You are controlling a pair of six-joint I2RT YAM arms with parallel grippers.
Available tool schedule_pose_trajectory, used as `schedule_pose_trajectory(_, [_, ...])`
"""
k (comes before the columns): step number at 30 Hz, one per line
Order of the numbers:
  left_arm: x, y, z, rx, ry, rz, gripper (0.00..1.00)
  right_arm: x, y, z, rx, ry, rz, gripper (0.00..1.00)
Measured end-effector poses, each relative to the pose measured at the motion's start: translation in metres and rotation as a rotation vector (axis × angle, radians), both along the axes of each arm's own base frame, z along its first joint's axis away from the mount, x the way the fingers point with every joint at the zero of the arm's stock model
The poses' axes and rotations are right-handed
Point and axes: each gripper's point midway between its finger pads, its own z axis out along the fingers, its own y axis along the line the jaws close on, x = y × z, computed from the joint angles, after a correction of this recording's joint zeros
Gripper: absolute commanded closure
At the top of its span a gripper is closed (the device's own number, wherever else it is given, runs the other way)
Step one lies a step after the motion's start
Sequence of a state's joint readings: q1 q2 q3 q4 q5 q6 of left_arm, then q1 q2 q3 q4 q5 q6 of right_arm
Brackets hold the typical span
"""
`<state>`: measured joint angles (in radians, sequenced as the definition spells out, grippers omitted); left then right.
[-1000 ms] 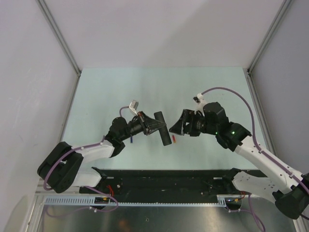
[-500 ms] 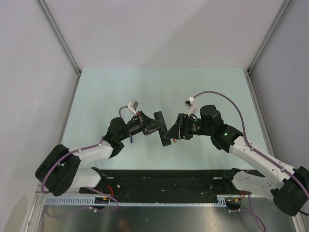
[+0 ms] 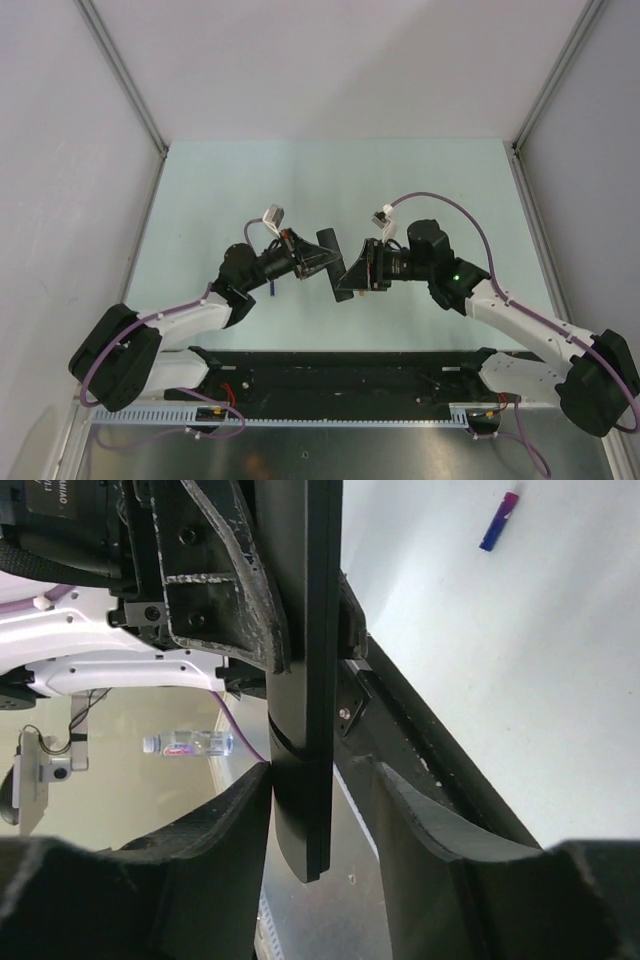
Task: Load the batteries into the remote control
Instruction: Load the battery cover into the remote control.
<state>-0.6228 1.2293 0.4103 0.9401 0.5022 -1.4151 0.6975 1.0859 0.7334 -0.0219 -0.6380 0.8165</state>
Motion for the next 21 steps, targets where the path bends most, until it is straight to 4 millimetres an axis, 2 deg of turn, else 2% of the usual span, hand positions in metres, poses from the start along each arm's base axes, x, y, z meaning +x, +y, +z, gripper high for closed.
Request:
schedule_pose_trajectory(10, [-0.0002, 0.0004, -0.0004, 0.002, 0.002, -0.001, 1.00, -0.0012, 0.0057, 0.0058, 0.049, 0.012, 0.020, 0.74])
schedule_pose_trajectory(16, [-0.0012, 0.0013, 0.0036, -0.005, -0.009, -0.001, 1.00, -0.0030, 0.0069, 0.0087, 0.067, 0.019, 0.029, 0.97])
schedule_pose_trajectory(21, [-0.0019, 0.0011, 0.0031, -0.003, -0.008, -0.005, 1.00, -0.0035, 0.0068, 0.0080, 0.071, 0.026, 0.029, 1.00])
